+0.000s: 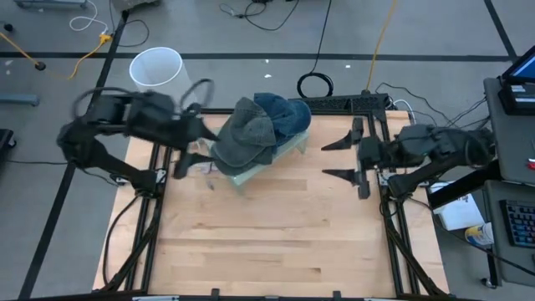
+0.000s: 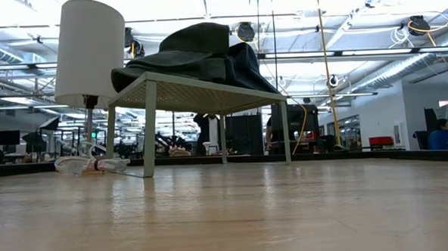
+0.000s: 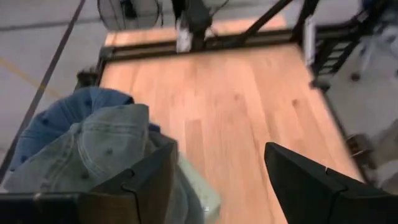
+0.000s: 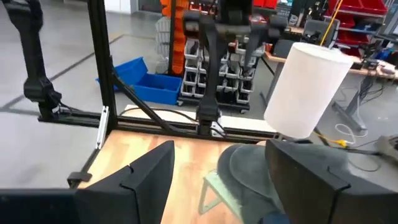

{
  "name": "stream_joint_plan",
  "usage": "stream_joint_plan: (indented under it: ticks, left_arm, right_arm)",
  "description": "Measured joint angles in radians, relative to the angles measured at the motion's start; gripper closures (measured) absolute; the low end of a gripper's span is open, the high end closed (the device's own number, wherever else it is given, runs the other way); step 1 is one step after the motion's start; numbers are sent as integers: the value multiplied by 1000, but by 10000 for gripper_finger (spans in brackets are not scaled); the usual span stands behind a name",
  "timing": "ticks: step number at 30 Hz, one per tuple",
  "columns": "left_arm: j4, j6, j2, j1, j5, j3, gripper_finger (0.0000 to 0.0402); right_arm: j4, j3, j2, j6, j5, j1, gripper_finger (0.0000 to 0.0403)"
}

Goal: Pick & Place hat
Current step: Return to Home Position

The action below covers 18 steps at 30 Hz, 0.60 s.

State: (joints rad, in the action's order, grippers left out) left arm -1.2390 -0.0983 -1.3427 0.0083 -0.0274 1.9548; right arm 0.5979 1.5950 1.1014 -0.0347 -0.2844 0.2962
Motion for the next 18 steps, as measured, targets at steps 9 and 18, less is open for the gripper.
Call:
stream_joint_plan:
  ticks: [9, 18]
  left_arm:
    - [282, 69, 301, -128, 83, -352, 136]
    - [580, 97, 568, -233, 92, -782, 154]
  right_arm:
    - [-341, -389, -118, 77, 1, 0, 158]
    - [-742, -786, -218, 68, 2, 47, 158]
